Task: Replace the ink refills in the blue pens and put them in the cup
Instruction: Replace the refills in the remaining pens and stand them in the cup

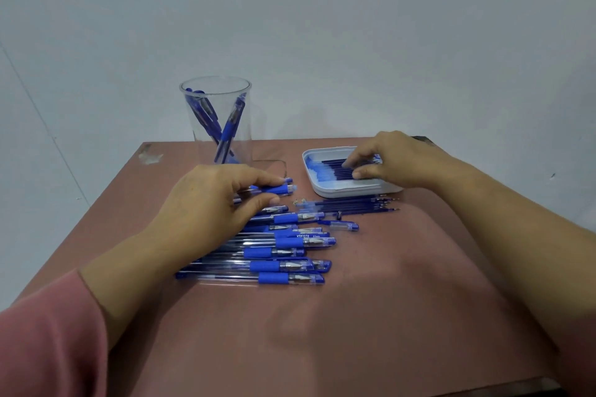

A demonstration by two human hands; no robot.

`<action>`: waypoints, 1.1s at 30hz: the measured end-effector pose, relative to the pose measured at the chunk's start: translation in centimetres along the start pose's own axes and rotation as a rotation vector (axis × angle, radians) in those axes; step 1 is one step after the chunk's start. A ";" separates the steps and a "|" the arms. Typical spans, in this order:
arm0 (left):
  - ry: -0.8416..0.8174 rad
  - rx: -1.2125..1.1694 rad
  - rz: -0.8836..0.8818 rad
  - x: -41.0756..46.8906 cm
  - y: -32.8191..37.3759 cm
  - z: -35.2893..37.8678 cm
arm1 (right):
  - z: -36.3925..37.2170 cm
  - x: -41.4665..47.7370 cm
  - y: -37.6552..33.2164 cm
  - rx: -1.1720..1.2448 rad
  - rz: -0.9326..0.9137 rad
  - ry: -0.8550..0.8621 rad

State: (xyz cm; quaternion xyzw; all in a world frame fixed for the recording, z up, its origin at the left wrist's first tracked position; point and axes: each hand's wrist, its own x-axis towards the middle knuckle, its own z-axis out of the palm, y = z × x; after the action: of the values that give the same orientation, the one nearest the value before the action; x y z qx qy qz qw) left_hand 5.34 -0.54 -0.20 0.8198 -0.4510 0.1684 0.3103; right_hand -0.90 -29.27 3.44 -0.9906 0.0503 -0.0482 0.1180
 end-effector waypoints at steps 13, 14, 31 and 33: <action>-0.013 0.010 0.017 0.0 -0.1 0.0 | 0.0 0.8 -0.5 -0.014 0.033 -0.101; -0.014 0.011 0.017 0.0 -0.1 0.0 | 0.1 0.9 -0.5 -0.022 0.032 -0.105; -0.003 0.012 0.023 0.1 -0.1 0.0 | 0.4 1.5 -0.2 -0.102 0.014 -0.140; 0.001 0.009 0.026 0.1 0.0 0.0 | 0.4 1.5 -0.2 -0.097 0.012 -0.137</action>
State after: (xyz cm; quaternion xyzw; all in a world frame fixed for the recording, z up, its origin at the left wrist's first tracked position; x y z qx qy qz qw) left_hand 5.42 -0.58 -0.19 0.8152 -0.4608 0.1747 0.3044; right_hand 0.65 -29.14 3.24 -0.9958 0.0505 0.0228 0.0731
